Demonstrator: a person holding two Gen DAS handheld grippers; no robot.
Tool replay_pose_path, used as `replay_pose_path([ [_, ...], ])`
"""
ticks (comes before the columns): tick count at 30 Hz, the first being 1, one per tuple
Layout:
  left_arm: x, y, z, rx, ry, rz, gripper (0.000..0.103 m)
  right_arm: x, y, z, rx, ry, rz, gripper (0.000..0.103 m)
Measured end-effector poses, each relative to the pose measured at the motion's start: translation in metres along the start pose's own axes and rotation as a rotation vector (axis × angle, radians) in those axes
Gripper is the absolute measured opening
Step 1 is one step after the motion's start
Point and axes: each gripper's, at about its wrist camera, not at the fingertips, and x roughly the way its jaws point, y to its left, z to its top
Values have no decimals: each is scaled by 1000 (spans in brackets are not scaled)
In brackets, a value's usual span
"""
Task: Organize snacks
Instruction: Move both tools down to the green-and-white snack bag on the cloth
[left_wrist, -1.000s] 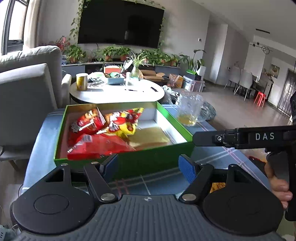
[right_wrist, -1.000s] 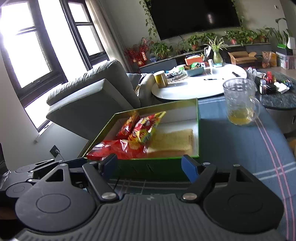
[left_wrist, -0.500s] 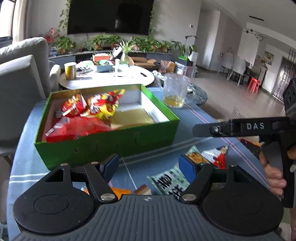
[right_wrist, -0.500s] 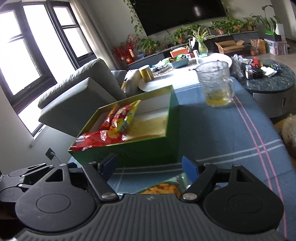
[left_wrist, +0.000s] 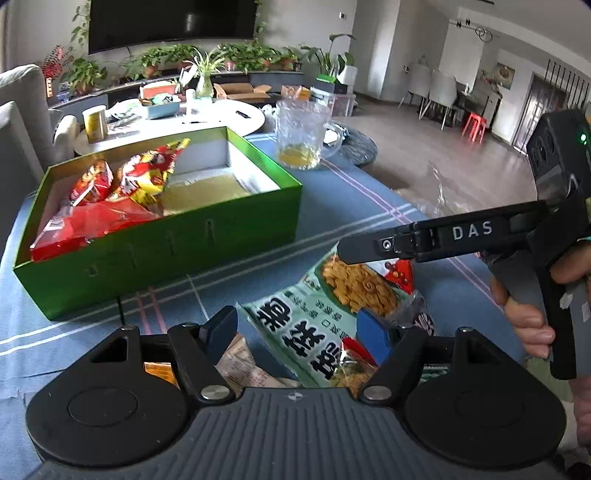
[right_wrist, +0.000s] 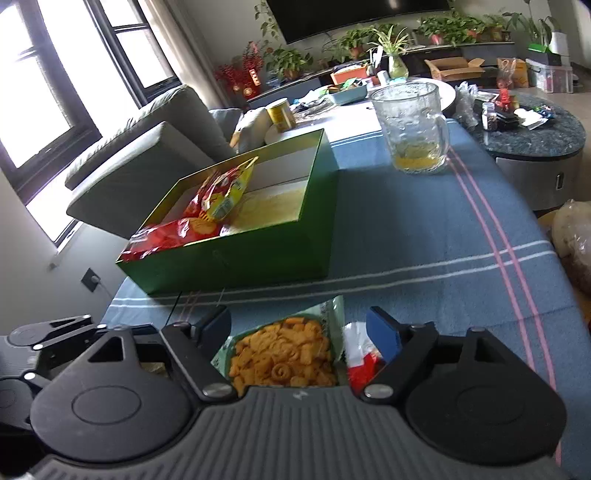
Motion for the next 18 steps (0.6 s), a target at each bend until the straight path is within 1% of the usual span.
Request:
replay_pose_path([
  [5,11,-1,-3,2,48,-4,69,3,2,-2,-6,22,27,67],
  [9,19,-1,-3,-8,73,-4,70,12,3,-4,3,57,33,67],
  [12,22,-1,-4,-10,74,-1,74,18,3,-7,15,81,30,67],
  [15,24,0,-2,-4,71,12,74,20,2,-8,23,84,21,67],
  [18,28,4,3,3,52,52,74,23,0,-7,48,86,26,68],
])
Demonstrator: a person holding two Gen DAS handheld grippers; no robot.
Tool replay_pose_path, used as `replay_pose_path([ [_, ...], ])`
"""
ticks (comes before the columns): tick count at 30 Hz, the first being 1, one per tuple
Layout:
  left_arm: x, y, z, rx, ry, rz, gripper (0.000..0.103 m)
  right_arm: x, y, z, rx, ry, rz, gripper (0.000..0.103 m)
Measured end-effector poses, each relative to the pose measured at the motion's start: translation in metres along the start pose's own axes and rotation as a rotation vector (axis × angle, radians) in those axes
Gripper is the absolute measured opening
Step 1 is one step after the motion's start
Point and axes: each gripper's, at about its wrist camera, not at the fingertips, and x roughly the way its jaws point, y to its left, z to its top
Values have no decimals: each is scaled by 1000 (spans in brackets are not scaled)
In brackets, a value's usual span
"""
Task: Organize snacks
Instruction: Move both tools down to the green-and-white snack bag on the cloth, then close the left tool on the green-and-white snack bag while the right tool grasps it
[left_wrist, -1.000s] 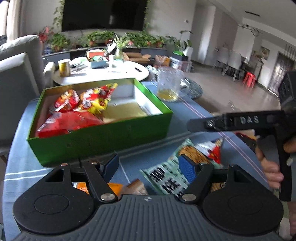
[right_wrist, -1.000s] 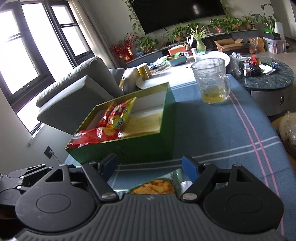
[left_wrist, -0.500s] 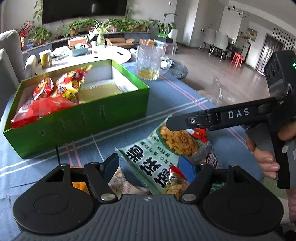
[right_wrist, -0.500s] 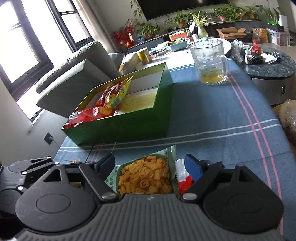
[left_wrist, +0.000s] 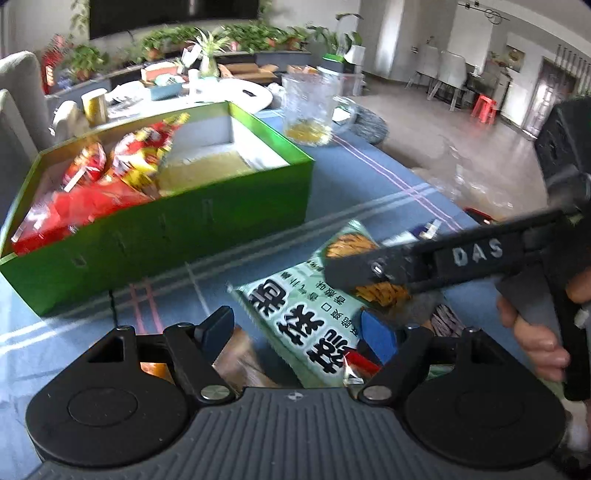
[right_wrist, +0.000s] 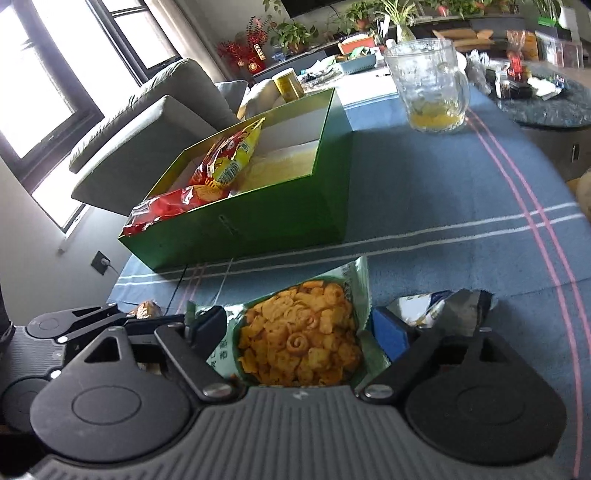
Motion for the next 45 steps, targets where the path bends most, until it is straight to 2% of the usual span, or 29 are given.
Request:
replay_pose_path([
  [4,5,10,7,-16,-13,80,74,6,-3,3,57,8,37,67],
  [10,4,21,8,-41,-14,87,73,8,-6,4,93,-2,58,67],
  [18,5,21,12,-65,-9,40,73,-1,-13,5,120,-25,37,67],
  [23,14,14,11,-25,17,35,73,6,-15,6,125,-12,23,67],
  [31,24,18,13,-68,31,-6,73,15,-8,9,98,-11,29,68],
  [33,23,16,13,-65,25,-19,66,16,-7,9,91,-7,41,67],
  [38,14,8,14,-28,-8,3,65,14,0,8,54,-16,42,67],
  [45,-7,7,16,-43,-70,-1,64,-3,8,8,30,-69,47,67],
])
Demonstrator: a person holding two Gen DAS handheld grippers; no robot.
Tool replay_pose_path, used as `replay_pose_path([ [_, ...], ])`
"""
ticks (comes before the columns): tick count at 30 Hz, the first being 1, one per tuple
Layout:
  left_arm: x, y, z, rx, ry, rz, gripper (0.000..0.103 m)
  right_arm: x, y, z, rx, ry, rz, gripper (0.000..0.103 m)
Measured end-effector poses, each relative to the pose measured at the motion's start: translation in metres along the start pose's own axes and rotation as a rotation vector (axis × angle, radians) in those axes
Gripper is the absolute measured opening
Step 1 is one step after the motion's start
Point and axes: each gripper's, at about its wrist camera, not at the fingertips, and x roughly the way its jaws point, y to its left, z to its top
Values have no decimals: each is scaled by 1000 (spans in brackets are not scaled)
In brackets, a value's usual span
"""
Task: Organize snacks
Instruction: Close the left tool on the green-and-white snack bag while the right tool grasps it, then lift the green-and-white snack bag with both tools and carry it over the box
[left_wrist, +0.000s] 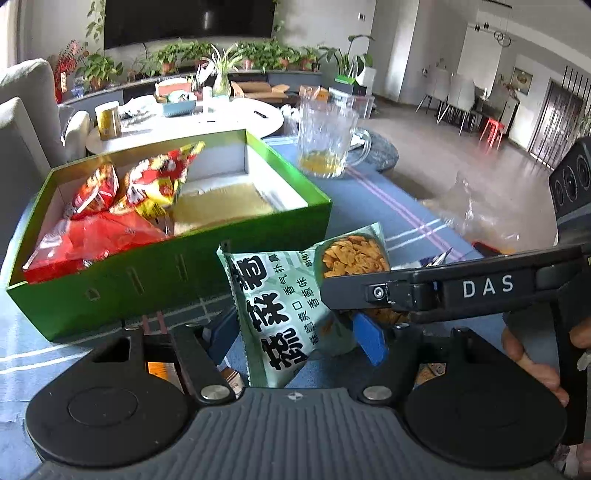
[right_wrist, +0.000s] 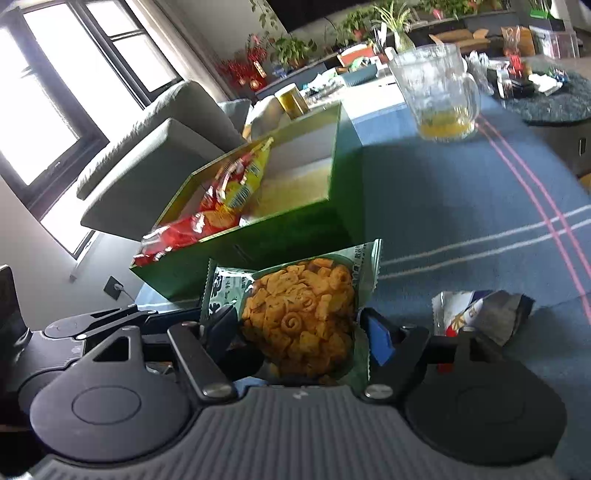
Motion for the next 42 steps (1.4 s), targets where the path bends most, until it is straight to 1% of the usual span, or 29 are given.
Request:
replay_pose_path([
  [7,-17,-3,2,2,-45,11,64,-13,14,1,-39,-46,6,67],
  [11,-23,-5,3,17,-73,34,64,-15,18,4,-47,-56,15,67],
  [14,-26,-3,5,8,-86,37,64,-14,20,8,-60,-61,17,67],
  [20,-27,1,9,1,-103,48,64,-13,26,15,-87,-82,23,67],
  [29,-24,8,8,-24,-100,62,65,-9,33,18,-117,-81,28,67],
  [35,-26,11,11,-36,-117,66,65,-7,35,21,-124,-82,33,67],
  [42,-27,11,21,-17,-152,85,65,-6,41,28,-130,-105,38,67],
])
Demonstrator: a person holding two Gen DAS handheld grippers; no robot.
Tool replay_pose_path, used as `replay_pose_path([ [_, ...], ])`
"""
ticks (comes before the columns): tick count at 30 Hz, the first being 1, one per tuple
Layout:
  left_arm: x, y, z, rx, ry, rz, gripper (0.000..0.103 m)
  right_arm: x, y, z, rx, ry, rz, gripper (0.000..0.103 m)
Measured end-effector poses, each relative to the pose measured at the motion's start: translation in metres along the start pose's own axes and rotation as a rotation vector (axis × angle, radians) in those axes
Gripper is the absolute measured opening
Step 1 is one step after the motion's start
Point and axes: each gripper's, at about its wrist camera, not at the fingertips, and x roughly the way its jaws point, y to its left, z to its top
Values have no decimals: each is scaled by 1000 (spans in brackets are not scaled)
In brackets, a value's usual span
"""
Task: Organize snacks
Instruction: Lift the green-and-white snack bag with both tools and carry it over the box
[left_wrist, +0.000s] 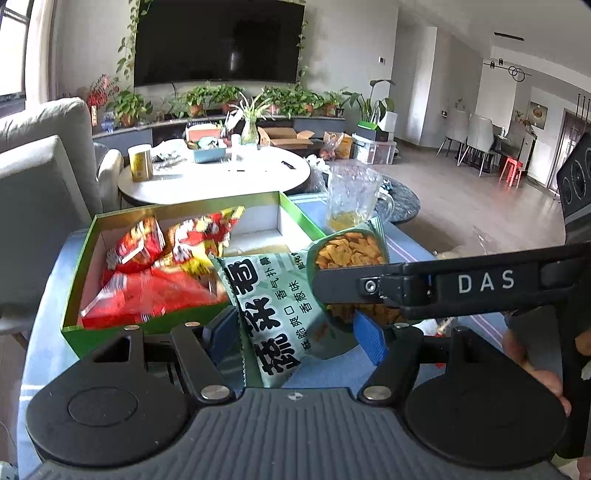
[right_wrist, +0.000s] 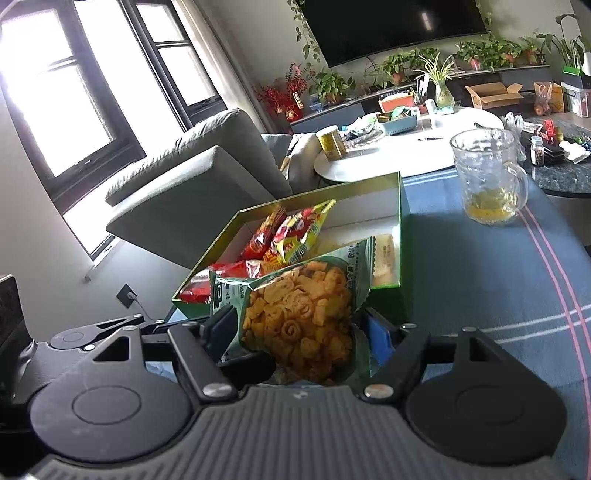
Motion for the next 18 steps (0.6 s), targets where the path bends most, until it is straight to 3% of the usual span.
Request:
replay_pose_path([
  [11,11,11,23,9,-60,27,65,11,-2,22,22,-51,8,67],
  [18,30,22,34,24,-51,52,65,25,-1,32,28,-70,7,67],
])
